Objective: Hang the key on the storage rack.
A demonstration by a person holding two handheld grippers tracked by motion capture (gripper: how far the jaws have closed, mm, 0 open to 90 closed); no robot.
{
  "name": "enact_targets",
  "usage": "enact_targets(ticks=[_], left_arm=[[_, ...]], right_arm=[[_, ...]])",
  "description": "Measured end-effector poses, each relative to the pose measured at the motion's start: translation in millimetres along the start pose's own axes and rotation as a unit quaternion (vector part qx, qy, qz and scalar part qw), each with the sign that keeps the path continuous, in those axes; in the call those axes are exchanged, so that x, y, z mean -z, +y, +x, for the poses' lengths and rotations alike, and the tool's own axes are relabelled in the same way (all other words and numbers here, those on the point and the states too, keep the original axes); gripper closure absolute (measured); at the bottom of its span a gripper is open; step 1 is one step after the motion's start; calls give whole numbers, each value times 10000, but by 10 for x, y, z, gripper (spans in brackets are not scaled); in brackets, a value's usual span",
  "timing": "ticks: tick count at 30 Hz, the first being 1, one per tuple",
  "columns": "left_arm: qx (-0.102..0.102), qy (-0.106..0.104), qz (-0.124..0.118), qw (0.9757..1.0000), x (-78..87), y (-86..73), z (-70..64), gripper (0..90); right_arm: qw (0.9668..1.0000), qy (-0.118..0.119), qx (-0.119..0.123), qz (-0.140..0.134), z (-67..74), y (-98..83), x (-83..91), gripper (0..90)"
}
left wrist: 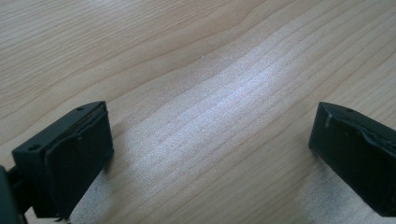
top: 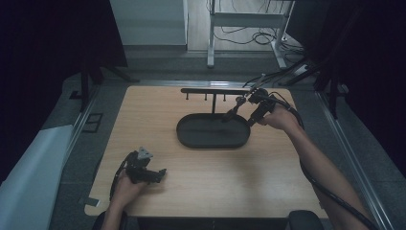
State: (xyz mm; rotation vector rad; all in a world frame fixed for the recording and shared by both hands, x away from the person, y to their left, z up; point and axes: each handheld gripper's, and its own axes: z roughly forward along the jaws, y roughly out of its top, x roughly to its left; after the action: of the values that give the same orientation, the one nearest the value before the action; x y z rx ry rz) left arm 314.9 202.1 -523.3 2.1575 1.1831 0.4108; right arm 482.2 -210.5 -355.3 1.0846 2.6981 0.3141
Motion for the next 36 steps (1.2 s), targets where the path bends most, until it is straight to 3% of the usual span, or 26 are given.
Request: enact_targets(ticks=[9,25,36], left_arm=[[0,3,-3,10000,0,0,-1,0],[23,4,-3,10000,-1,-1,-5,0],[8,17,16,10000,1,2,-4,0]], right_arm=[[9994,115,173,-290,144,-108,32,135],[9980,178,171,-587,166,-351,-9,121],[9967,155,267,-750,245,-516,78,97]])
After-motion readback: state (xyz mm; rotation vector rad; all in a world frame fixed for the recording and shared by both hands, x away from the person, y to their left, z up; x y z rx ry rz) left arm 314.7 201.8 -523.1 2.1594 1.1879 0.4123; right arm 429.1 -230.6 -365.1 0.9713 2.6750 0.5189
